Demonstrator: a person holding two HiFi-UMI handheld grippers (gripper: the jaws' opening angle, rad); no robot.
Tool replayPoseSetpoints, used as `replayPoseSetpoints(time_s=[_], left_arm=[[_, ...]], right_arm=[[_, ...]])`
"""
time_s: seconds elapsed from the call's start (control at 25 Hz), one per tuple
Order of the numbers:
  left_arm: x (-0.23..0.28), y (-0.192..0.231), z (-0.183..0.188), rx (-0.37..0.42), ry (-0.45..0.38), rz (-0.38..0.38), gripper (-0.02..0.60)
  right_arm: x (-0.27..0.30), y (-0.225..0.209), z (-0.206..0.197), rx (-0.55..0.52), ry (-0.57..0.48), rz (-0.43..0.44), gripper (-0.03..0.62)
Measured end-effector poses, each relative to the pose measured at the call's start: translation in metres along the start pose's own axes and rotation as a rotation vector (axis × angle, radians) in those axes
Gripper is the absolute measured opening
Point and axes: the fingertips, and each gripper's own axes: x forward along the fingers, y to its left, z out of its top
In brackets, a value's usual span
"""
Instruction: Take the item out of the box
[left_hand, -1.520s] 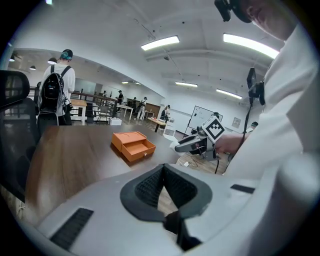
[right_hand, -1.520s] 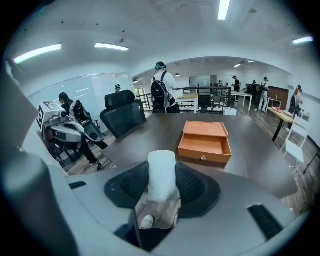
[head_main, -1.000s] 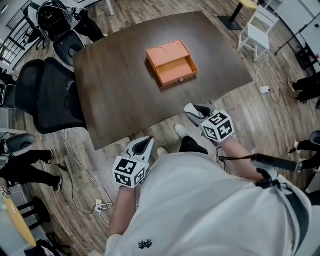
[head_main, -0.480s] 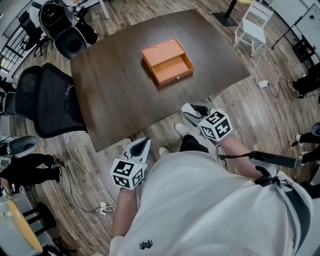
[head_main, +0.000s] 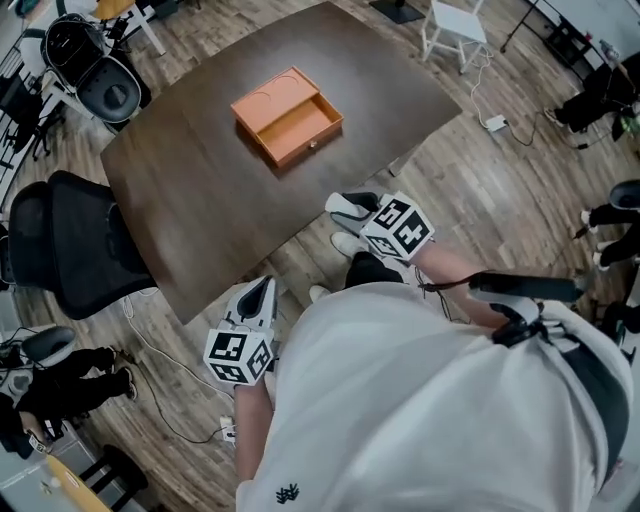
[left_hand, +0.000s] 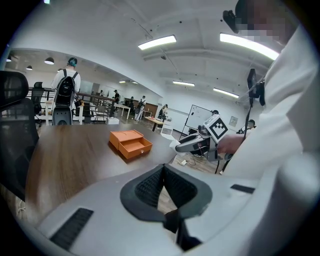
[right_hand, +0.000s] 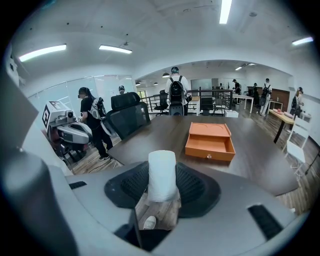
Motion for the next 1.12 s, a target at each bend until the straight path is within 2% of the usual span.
replayPoseSetpoints(time_s=[0.64, 1.12], left_arm=[[0.020, 0.008, -0.002, -0.009, 0.027, -0.034, 0.011], [0.041, 0.020, 0.008, -0.007, 0.050, -0.058, 0.011]], right_arm=[[0.015, -0.006, 0.001, 0.005, 0.020, 0.011, 0.164], [0.028, -0.028, 0.005, 0.027, 0.033, 0.006, 0.164]])
